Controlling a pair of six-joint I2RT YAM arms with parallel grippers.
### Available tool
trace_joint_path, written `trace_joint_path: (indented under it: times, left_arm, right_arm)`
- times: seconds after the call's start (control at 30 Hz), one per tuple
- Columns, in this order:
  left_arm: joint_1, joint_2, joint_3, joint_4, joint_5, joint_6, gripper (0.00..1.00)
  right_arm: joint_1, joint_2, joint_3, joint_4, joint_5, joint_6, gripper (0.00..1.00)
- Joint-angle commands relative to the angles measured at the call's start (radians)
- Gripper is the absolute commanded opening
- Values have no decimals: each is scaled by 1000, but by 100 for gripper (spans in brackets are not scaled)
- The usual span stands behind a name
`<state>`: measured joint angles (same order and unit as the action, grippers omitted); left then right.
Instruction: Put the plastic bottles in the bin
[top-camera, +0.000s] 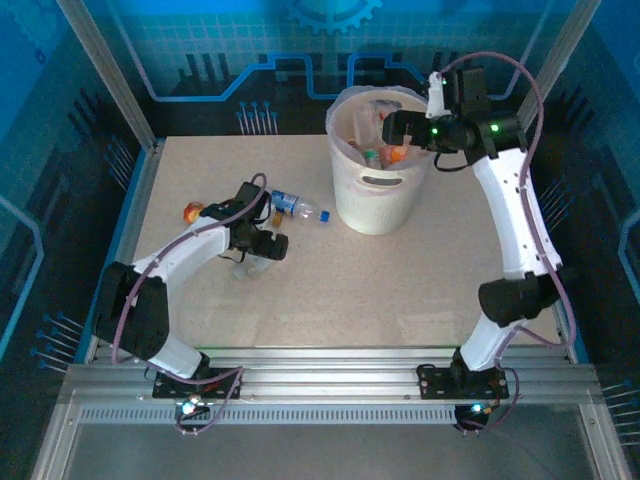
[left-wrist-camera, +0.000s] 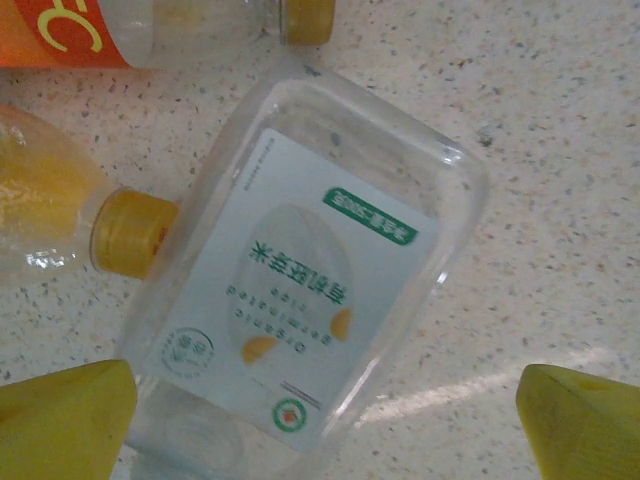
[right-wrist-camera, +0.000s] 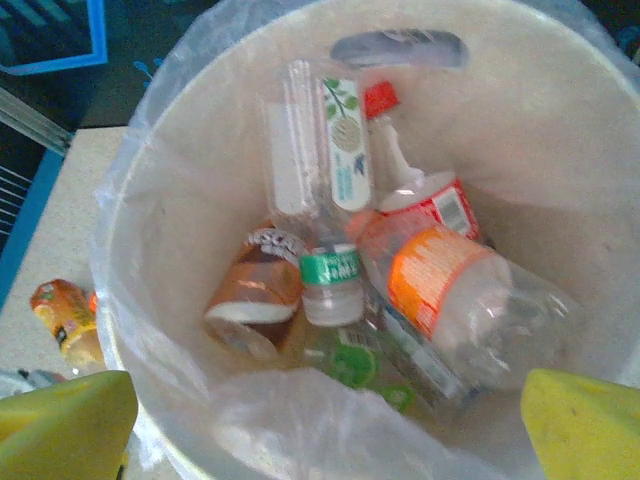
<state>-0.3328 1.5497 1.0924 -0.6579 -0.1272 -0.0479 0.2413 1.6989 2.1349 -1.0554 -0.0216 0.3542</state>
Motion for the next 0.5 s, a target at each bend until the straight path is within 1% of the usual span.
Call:
trace_joint_path:
  times: [0.0, 0.07, 0.23, 0.47]
  left_arm:
    - [24, 39, 55, -49, -20, 93, 99]
    - [30, 54, 69, -50, -19, 117, 99]
    - [38, 77, 88, -48, 3, 166, 99]
    - [57, 130, 109, -55, 16, 190, 99]
  right_arm:
    - [17, -103, -82, 43, 82, -1, 100]
    - [17, -156, -137, 59, 110, 2, 100]
    - [16, -243, -216, 84, 135, 8, 100]
    - [16, -283, -255, 86, 152, 11, 100]
